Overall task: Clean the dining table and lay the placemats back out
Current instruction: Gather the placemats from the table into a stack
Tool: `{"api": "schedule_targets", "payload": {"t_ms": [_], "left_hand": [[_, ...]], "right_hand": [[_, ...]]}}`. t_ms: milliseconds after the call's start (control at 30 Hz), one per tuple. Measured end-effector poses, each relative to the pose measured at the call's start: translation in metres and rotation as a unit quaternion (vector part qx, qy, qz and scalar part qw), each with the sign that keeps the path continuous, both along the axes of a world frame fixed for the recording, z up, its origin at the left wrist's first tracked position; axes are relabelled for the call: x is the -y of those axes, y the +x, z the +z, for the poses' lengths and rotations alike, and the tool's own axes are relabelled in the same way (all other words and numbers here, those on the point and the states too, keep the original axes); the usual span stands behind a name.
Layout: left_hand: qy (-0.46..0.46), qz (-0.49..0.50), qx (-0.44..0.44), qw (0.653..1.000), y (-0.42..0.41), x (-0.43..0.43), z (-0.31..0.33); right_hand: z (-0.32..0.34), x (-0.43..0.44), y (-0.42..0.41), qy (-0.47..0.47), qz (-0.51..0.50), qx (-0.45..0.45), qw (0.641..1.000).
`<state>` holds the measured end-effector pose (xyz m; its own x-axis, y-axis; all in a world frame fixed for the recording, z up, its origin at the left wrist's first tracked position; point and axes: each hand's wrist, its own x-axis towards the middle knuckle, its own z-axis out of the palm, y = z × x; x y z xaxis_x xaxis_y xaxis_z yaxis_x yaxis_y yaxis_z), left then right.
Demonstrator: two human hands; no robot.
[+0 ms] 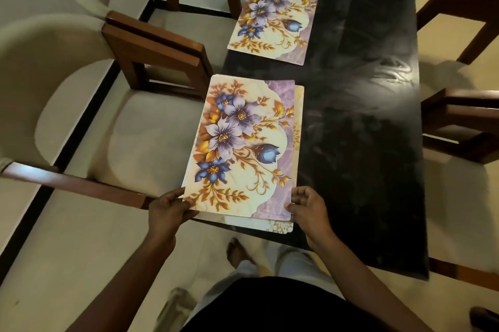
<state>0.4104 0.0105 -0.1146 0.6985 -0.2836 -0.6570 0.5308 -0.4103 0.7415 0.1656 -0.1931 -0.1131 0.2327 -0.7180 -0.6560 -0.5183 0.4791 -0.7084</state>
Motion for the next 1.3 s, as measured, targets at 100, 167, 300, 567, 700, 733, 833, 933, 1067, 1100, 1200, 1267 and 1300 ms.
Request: {"api": "schedule_targets", "payload": {"t_ms": [100, 167, 300, 567, 700, 733, 833, 933, 1067, 1100, 1200, 1267, 1300], "left_hand": [[0.030, -0.016, 0.009, 0.999, 0.004, 0.001, -0.006], [0.060, -0.026, 0.024, 0.998, 0.008, 0.002, -0.009], [0.139, -0.066, 0.103, 0.983, 0.018, 0.006, -0.008], [0.122, -0.138, 0.196, 0.963, 0.069, 0.086, 0.020], [0.065, -0.154, 0.221, 0.961, 0.099, 0.172, 0.033], [0.064, -0.155, 0.221, 0.961, 0.109, 0.196, 0.034], [0.042, -0.164, 0.222, 0.960, 0.135, 0.259, 0.037], [0.040, -0.181, 0.213, 0.959, 0.159, 0.315, 0.029], [0.038, -0.173, 0.171, 0.969, 0.192, 0.374, 0.016], [0.040, -0.175, 0.163, 0.970, 0.200, 0.386, 0.013], [0.040, -0.165, 0.124, 0.978, 0.221, 0.418, 0.001], [0.039, -0.141, 0.087, 0.985, 0.229, 0.440, -0.002], [0.037, -0.126, 0.054, 0.990, 0.230, 0.448, -0.001]], "right_hand": [[-0.004, -0.001, -0.001, 0.009, 0.003, -0.009, 1.000], [-0.005, -0.001, -0.002, 0.018, 0.013, -0.017, 1.000], [0.000, 0.015, -0.006, 0.073, 0.049, -0.020, 0.996], [0.027, 0.104, 0.003, 0.077, 0.141, -0.051, 0.986], [0.040, 0.166, 0.031, 0.003, 0.113, -0.012, 0.994], [0.042, 0.182, 0.041, -0.016, 0.104, 0.001, 0.995], [0.039, 0.231, 0.068, -0.062, 0.068, 0.048, 0.995], [0.033, 0.277, 0.096, -0.101, 0.031, 0.066, 0.992], [0.029, 0.319, 0.135, -0.121, 0.009, 0.092, 0.988], [0.027, 0.327, 0.143, -0.123, 0.007, 0.096, 0.988], [0.023, 0.345, 0.162, -0.121, 0.007, 0.106, 0.987], [0.021, 0.356, 0.173, -0.115, 0.011, 0.110, 0.987], [0.019, 0.361, 0.177, -0.115, 0.014, 0.110, 0.987]]}}
